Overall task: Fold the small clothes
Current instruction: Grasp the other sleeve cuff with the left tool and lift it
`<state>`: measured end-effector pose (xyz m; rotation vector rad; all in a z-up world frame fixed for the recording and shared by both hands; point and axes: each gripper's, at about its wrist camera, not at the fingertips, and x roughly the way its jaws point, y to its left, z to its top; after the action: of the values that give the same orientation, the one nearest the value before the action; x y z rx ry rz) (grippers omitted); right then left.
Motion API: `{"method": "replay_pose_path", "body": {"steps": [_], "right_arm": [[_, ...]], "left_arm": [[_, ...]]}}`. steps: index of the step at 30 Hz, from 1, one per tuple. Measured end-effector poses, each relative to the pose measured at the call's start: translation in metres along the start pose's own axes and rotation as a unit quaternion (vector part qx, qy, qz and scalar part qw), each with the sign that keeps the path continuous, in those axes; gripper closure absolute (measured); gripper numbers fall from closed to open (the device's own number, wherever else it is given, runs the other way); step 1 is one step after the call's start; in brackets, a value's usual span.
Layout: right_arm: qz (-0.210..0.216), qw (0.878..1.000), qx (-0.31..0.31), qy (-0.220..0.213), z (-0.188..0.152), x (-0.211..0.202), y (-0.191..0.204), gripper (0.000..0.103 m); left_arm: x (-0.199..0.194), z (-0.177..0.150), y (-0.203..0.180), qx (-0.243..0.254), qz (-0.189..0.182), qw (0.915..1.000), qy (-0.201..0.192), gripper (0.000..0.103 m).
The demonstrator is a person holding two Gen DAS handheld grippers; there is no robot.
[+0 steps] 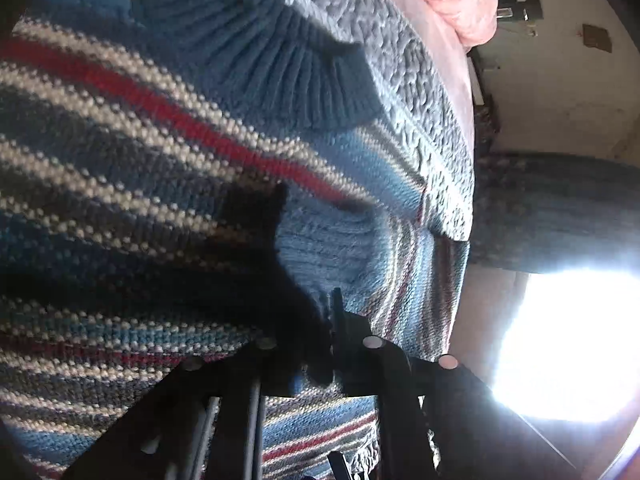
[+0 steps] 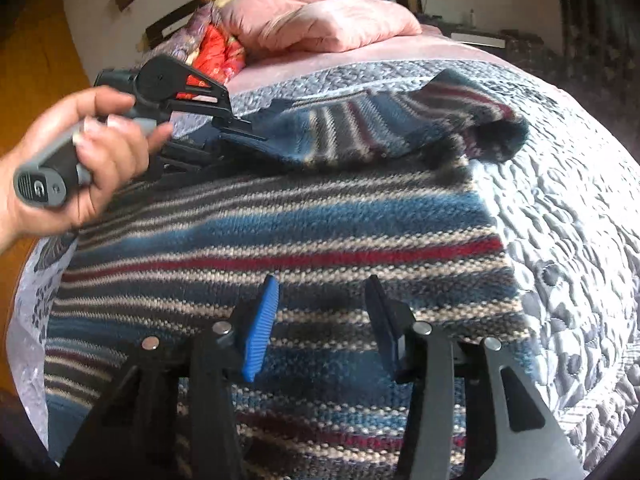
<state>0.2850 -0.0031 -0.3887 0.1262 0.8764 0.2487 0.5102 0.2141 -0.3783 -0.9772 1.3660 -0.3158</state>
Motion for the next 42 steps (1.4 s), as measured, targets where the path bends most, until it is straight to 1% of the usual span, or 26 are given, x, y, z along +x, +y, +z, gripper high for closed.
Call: {"method": "replay_pose_path", "body": {"steps": [2, 4, 7, 12, 15, 18, 20, 23, 27, 31, 34, 36, 37, 38, 39, 40, 41, 42], "right_arm": [[0.003, 1.000, -0.004, -0.002, -0.001, 0.001, 0.003, 0.057], [0.004, 1.000, -0.007, -0.002, -0.001, 0.001, 0.006, 0.057], [0.002, 1.000, -0.001, 0.001, -0.004, 0.001, 0.002, 0.057], [0.001, 1.000, 0.006, 0.003, -0.004, 0.001, 0.000, 0.057], [0.000, 1.000, 0.006, 0.002, -0.004, 0.001, 0.001, 0.057], [-0.001, 1.000, 0.008, 0.001, -0.005, 0.001, 0.000, 0.057], [-0.001, 1.000, 0.007, 0.002, -0.005, 0.001, 0.000, 0.057], [-0.001, 1.000, 0.007, 0.002, -0.006, 0.001, 0.001, 0.057], [0.000, 1.000, 0.008, 0.003, -0.006, 0.001, 0.000, 0.057], [0.000, 1.000, 0.011, 0.003, -0.005, 0.002, -0.002, 0.057], [0.000, 1.000, 0.014, 0.003, -0.006, 0.002, -0.003, 0.057], [0.000, 1.000, 0.014, 0.004, -0.006, 0.002, -0.003, 0.057], [0.000, 1.000, 0.013, 0.004, -0.006, 0.002, -0.003, 0.057], [0.000, 1.000, 0.013, 0.004, -0.006, 0.002, -0.003, 0.057], [0.001, 1.000, 0.013, 0.003, -0.006, 0.002, -0.004, 0.057], [0.000, 1.000, 0.013, 0.002, -0.006, 0.002, -0.004, 0.057], [0.000, 1.000, 0.013, 0.002, -0.006, 0.002, -0.004, 0.057], [0.001, 1.000, 0.013, 0.002, -0.005, 0.002, -0.004, 0.057]], "left_arm": [[-0.003, 0.001, -0.005, 0.012, 0.012, 0.9999, -0.002, 0.095], [-0.013, 0.001, -0.017, 0.029, 0.014, 0.9994, -0.011, 0.096], [-0.043, 0.005, -0.043, 0.069, 0.017, 0.9970, -0.031, 0.096], [-0.129, 0.019, -0.090, 0.140, 0.024, 0.9864, -0.082, 0.096], [-0.176, 0.029, -0.105, 0.171, 0.038, 0.9791, -0.104, 0.096], [-0.218, 0.034, -0.104, 0.187, 0.052, 0.9736, -0.120, 0.096], [-0.233, 0.035, -0.098, 0.192, 0.061, 0.9718, -0.123, 0.096], [-0.238, 0.035, -0.081, 0.190, 0.072, 0.9715, -0.121, 0.096], [-0.225, 0.043, -0.029, 0.162, 0.086, 0.9763, -0.115, 0.096], [-0.206, 0.051, 0.029, 0.125, 0.114, 0.9803, -0.101, 0.096], [-0.190, 0.054, 0.067, 0.104, 0.139, 0.9807, -0.089, 0.096], [-0.180, 0.055, 0.085, 0.100, 0.170, 0.9770, -0.080, 0.095], [-0.177, 0.054, 0.090, 0.098, 0.184, 0.9750, -0.076, 0.092], [-0.175, 0.054, 0.096, 0.095, 0.206, 0.9707, -0.078, 0.085], [-0.177, 0.053, 0.097, 0.096, 0.252, 0.9582, -0.096, 0.083], [-0.182, 0.050, 0.094, 0.097, 0.289, 0.9456, -0.113, 0.083], [-0.191, 0.045, 0.089, 0.102, 0.294, 0.9404, -0.137, 0.077], [-0.197, 0.042, 0.087, 0.102, 0.271, 0.9453, -0.150, 0.072]]}}
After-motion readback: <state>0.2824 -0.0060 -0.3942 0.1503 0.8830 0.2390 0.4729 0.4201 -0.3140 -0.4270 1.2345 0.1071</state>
